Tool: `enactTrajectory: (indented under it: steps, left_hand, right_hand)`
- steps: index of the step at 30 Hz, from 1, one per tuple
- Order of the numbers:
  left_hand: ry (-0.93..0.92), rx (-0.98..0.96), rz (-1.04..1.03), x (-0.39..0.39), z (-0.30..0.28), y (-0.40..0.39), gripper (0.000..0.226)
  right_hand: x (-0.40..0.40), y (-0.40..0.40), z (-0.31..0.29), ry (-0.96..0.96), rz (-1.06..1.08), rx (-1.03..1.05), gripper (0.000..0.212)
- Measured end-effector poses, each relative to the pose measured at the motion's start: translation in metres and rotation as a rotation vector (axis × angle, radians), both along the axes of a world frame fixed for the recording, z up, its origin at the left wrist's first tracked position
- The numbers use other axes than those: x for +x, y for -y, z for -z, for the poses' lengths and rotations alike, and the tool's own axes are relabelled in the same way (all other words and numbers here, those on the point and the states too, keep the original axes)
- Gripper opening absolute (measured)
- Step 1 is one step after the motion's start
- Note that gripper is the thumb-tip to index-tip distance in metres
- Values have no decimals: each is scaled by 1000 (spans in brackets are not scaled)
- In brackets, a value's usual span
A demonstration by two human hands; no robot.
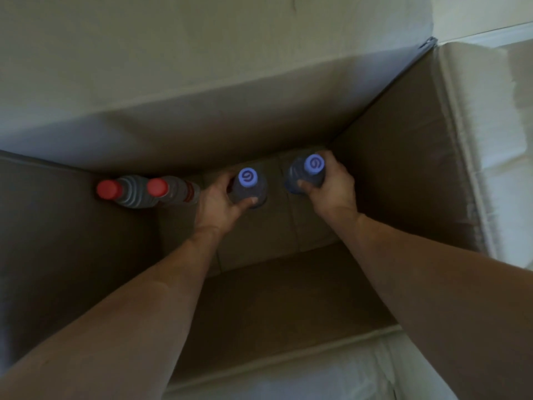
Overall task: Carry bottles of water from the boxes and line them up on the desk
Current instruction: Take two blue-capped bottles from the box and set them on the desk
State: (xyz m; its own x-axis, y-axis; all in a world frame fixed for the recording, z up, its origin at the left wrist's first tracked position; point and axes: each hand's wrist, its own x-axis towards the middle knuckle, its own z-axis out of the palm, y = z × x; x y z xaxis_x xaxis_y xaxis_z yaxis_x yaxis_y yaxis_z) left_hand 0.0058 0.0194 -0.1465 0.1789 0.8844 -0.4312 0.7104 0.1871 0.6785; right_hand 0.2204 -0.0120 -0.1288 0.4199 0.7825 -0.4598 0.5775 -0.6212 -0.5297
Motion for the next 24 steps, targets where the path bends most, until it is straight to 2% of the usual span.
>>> enactTrajectory:
  steps: [6,13,20,24]
  left_hand:
    - [6,-53,20,-4,5,13,70]
    - [-27,-93,63,-5,21,15,89]
    - [52,-100,40,-4,17,8,75]
    - [117,-136,4,-10,-17,8,68]
  right_hand:
    - [4,2,3,-71,-154,-120,74]
    - [10,3,22,-211,-136,-140,91]
    - [17,3,27,-308,-101,-118,85]
    - [21,11,1,-519,-19,-233,82]
